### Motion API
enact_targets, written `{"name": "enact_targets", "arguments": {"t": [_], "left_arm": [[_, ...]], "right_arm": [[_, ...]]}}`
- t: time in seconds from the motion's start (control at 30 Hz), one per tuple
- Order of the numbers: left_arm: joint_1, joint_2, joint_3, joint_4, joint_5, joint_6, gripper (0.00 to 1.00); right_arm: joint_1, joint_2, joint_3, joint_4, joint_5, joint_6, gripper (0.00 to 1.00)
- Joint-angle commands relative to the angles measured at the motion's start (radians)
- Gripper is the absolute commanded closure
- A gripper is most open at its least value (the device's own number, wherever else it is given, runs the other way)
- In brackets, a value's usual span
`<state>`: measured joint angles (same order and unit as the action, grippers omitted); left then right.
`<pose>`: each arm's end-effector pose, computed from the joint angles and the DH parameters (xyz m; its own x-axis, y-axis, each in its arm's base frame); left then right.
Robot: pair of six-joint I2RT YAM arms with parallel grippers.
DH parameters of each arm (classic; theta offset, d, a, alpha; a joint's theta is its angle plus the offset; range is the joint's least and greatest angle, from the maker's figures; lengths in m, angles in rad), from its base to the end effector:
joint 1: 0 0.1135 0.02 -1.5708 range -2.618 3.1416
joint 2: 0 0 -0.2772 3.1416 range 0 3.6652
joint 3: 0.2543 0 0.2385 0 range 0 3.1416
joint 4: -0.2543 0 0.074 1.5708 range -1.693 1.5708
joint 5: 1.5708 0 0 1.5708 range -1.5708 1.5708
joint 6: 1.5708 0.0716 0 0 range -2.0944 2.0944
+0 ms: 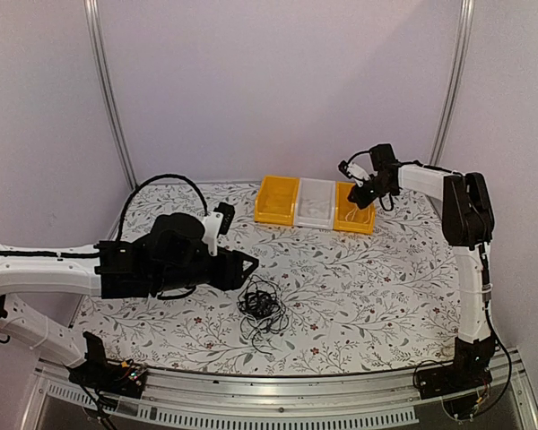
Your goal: Untangle the cables
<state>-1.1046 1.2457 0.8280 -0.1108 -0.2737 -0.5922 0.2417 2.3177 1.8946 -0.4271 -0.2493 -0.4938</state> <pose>0.1477 -0.2506 0.2653 -0.6095 0.0158 -0.7926 0.5000 0.7835 -0.3689 0.5182 0.1459 0.1691 -0.4576 -0.5859 -0.6689 -0.6892 0.7090 -0.1495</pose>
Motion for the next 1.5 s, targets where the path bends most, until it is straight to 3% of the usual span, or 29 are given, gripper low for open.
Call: {"name": "enact_targets", "arguments": {"t": [0.0,0.13,0.3,0.53,0.73,0.83,0.9,1.03,1.2,1.3,1.47], "left_arm": [[-0.017,0.004,0.012,0.009,0.009,0.011,0.39],[-0.019,-0.004,0.007,0.009,0.009,0.009,0.38],[-0.019,-0.017,-0.002,0.014,-0.01,0.012,0.38],[-0.018,-0.009,-0.019,0.057,-0.015,0.023,0.38],[-0.017,0.044,0.009,0.015,-0.011,0.023,0.38],[-0.01,0.082,0.044,-0.105,-0.08,-0.081,0.41],[0.02,0.099,0.039,-0.143,-0.052,-0.117,0.4],[0.096,0.124,-0.047,-0.079,0.052,-0.138,0.42],[0.089,0.107,-0.108,0.028,0.212,-0.095,0.45],[0.072,0.079,-0.13,0.043,0.288,-0.057,0.44],[0.066,0.087,-0.044,-0.118,0.277,-0.082,0.42]], "right_arm": [[-0.001,-0.027,0.013,-0.06,-0.005,0.01,0.94],[-0.002,-0.034,0.033,-0.082,-0.007,0.022,0.72],[-0.002,-0.134,0.034,-0.089,-0.008,0.053,0.54],[-0.002,-0.324,-0.026,-0.119,0.003,0.074,0.45],[-0.003,-0.576,-0.219,-0.107,-0.165,0.056,0.39],[-0.003,-0.712,-0.408,-0.072,-0.332,0.017,0.28],[0.01,-0.849,-0.559,-0.039,-0.407,-0.048,0.24],[0.097,-1.005,-0.746,-0.081,-0.399,-0.192,0.25],[0.196,-1.064,-0.842,-0.184,-0.442,-0.337,0.41],[0.261,-1.059,-0.905,-0.122,-0.478,-0.364,0.49],[0.343,-0.97,-0.932,0.05,-0.51,-0.26,0.6]]}}
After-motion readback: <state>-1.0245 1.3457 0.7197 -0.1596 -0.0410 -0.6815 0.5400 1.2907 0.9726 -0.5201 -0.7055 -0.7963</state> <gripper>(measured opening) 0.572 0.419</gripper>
